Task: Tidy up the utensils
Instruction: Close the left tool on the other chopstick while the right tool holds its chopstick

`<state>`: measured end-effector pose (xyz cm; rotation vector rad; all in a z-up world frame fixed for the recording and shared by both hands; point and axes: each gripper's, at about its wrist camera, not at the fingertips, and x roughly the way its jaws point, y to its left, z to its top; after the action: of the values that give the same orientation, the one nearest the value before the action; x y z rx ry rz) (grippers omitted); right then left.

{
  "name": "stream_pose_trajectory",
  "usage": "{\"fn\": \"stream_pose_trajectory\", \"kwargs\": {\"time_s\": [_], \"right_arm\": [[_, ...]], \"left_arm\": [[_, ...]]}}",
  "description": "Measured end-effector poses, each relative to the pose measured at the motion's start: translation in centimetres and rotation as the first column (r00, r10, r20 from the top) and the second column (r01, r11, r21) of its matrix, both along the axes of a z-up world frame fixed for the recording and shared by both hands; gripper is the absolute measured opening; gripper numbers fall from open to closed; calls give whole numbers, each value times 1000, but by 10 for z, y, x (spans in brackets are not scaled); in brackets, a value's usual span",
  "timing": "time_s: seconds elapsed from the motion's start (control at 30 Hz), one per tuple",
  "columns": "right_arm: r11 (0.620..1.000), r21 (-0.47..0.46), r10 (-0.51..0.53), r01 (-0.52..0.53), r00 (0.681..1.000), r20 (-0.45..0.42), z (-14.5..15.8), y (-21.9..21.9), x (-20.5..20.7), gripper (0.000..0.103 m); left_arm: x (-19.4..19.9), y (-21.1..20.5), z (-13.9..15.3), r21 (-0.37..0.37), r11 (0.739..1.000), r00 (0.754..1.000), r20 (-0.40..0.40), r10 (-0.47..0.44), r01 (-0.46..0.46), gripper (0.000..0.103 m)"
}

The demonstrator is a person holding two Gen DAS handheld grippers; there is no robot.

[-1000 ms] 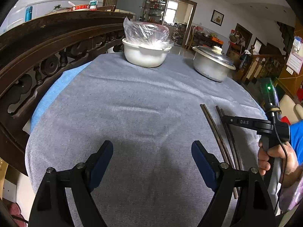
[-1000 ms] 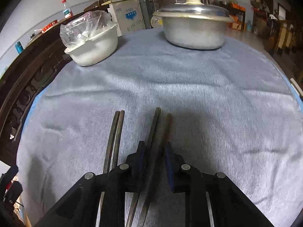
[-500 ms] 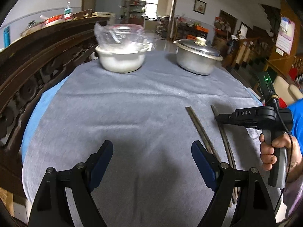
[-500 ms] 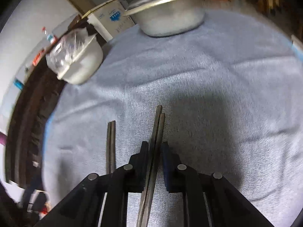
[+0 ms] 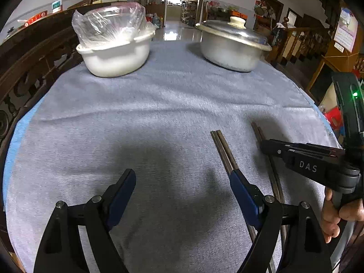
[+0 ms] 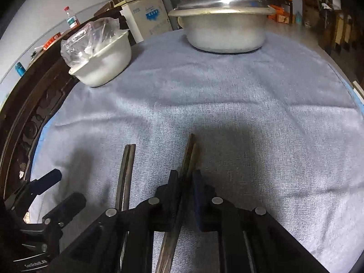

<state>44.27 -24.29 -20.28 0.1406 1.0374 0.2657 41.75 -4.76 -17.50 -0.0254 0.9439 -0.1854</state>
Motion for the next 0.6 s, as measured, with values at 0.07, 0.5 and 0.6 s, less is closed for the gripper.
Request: {"fn": "stream_pose_trajectory", "kwargs": {"time_s": [0.07, 0.5, 0.6], "right_arm": [[999, 45, -21, 21, 1000, -10, 0, -13, -2, 11], [975, 210, -60, 72, 996, -64, -9, -51, -8, 9], [977, 200, -58, 69, 996, -64, -8, -49, -7, 9]], "left_arm": [[1, -3, -1, 12, 1000, 1000, 3, -9, 9, 85], [23, -15, -21, 41, 999, 998, -67, -8, 11, 85], [26, -16, -19, 13, 1000, 998, -69, -9, 9, 85]]}}
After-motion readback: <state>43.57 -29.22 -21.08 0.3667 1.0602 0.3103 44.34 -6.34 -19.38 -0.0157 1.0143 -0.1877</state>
